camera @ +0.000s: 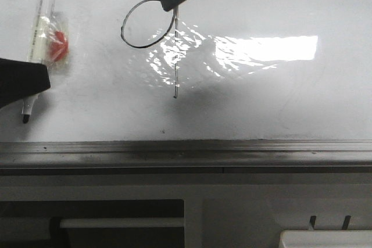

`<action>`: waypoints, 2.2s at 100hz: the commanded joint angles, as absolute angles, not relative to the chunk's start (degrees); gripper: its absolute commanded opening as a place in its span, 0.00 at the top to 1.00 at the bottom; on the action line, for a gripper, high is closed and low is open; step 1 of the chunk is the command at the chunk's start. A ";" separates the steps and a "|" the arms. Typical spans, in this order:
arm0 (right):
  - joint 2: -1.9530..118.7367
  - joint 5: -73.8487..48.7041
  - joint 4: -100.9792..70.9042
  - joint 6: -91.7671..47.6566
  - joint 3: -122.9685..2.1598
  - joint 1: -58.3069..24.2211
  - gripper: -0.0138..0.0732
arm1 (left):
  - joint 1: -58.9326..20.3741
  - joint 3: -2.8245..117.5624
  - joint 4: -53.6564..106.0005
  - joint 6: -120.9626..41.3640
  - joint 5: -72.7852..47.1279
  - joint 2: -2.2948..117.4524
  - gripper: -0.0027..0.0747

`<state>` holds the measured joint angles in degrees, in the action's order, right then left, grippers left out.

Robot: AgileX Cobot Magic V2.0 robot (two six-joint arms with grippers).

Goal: Write number 9 on whiteboard

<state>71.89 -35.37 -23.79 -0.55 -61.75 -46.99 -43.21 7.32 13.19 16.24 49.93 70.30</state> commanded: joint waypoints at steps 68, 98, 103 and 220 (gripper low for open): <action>70.05 -31.72 -25.04 -0.84 -63.75 -46.97 0.37 | -43.42 8.38 11.22 18.05 62.47 77.40 0.91; 70.05 -31.72 -25.04 -0.84 -63.75 -46.97 0.37 | -43.42 7.52 10.15 19.50 69.22 77.40 0.51; 70.05 -31.72 -25.04 -0.84 -63.75 -46.97 0.37 | -43.42 6.67 9.59 19.50 72.79 77.40 0.51; 27.48 7.50 -0.55 -0.84 -19.24 -46.97 0.92 | -43.42 -2.58 0.69 24.79 77.80 58.03 0.99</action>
<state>32.73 0.00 -3.98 -0.55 -21.96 -46.99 -43.21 -0.18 0.68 24.55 65.25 58.85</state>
